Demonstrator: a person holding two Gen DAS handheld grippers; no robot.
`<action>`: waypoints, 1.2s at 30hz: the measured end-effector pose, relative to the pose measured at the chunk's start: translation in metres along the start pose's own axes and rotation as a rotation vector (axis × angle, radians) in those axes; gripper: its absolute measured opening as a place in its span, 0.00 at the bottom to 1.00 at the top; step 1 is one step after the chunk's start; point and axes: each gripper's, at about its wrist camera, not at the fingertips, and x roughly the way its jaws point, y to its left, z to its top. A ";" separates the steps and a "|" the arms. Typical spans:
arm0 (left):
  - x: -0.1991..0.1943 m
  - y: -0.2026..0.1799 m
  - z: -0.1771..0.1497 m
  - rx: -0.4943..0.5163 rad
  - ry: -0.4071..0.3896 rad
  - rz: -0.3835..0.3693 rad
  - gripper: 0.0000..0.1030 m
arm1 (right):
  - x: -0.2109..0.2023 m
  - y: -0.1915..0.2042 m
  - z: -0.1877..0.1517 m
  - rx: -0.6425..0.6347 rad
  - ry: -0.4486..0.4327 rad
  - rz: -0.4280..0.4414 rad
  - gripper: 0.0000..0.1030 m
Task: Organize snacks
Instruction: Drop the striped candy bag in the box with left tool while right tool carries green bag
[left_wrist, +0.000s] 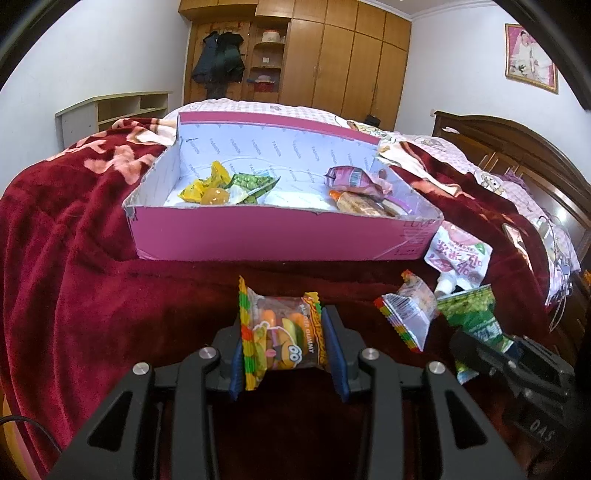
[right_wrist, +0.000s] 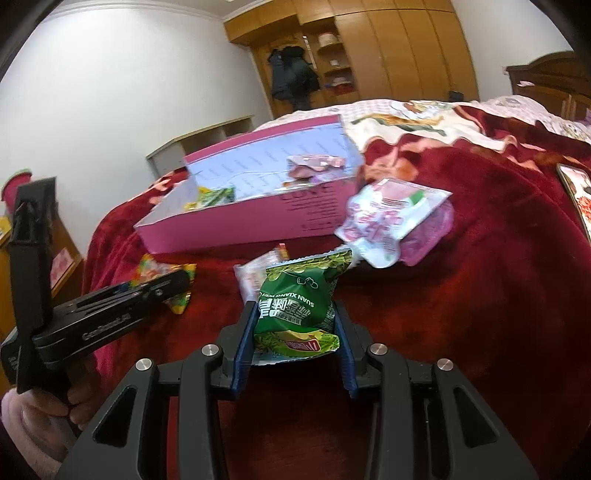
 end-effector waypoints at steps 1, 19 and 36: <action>-0.001 0.000 0.000 0.000 -0.002 -0.003 0.37 | -0.001 0.003 0.000 -0.007 -0.001 0.010 0.38; -0.011 0.003 0.039 0.012 -0.071 -0.026 0.37 | -0.003 0.025 0.036 -0.072 -0.028 0.085 0.38; 0.030 -0.001 0.093 0.038 -0.097 -0.027 0.37 | 0.014 0.018 0.071 -0.061 -0.048 0.078 0.39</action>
